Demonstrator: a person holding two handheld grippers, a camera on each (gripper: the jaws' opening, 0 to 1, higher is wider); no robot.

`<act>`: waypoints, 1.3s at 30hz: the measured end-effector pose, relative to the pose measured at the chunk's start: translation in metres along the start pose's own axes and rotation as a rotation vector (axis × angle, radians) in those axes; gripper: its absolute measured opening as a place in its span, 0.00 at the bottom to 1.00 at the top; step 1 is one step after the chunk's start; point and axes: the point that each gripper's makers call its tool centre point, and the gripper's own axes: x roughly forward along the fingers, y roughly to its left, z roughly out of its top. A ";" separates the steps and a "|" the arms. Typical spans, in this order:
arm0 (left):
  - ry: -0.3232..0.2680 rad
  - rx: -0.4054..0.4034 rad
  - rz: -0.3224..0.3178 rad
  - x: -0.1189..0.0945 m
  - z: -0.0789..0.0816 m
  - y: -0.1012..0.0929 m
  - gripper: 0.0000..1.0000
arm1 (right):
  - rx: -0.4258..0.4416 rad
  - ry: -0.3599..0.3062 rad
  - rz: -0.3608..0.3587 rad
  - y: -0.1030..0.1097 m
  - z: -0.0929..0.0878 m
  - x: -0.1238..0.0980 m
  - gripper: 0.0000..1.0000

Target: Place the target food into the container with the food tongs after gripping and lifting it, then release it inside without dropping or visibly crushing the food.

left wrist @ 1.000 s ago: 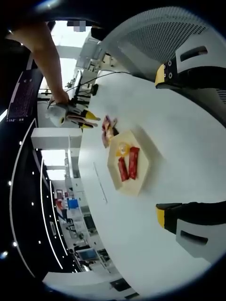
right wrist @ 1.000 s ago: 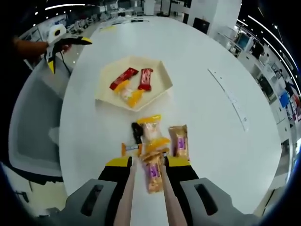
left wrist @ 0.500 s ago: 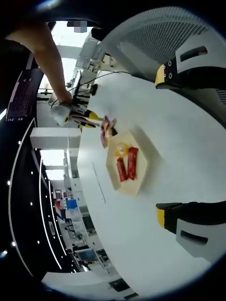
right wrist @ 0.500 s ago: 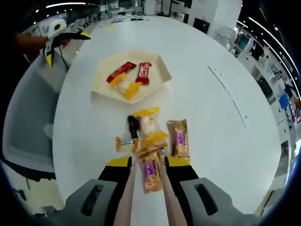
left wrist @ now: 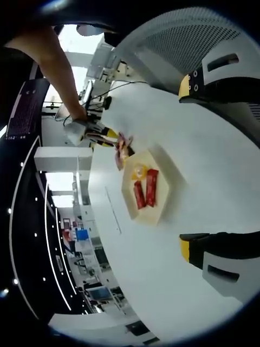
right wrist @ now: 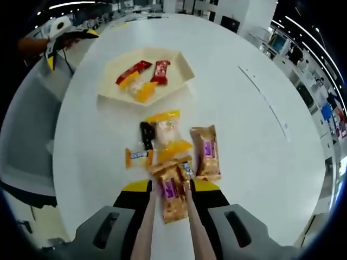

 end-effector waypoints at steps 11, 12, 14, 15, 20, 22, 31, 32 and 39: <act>-0.004 -0.002 0.005 -0.001 0.001 0.001 0.96 | 0.037 0.028 0.045 0.019 -0.003 0.011 0.24; -0.004 -0.002 0.005 -0.001 0.001 0.001 0.96 | 0.034 0.027 0.043 0.018 -0.004 0.011 0.24; -0.004 0.000 0.005 -0.001 0.001 0.001 0.96 | 0.036 0.031 0.039 0.018 -0.004 0.012 0.23; -0.005 0.000 0.004 -0.001 0.001 0.001 0.96 | 0.046 0.034 0.038 0.017 -0.004 0.012 0.23; -0.003 0.006 0.004 -0.001 0.001 0.000 0.96 | 0.071 0.036 0.033 0.016 -0.004 0.012 0.22; 0.002 0.009 0.003 -0.001 0.000 0.000 0.95 | 0.088 0.033 0.030 0.017 -0.003 0.012 0.22; -0.006 0.007 0.004 -0.001 0.001 0.001 0.94 | 0.111 0.070 0.010 0.021 -0.002 0.014 0.21; -0.008 0.005 0.003 -0.002 0.001 0.001 0.94 | 0.119 0.067 0.009 0.020 -0.002 0.014 0.21; -0.007 0.017 -0.001 -0.002 0.002 -0.001 0.94 | 0.138 0.017 -0.005 0.017 -0.004 0.012 0.18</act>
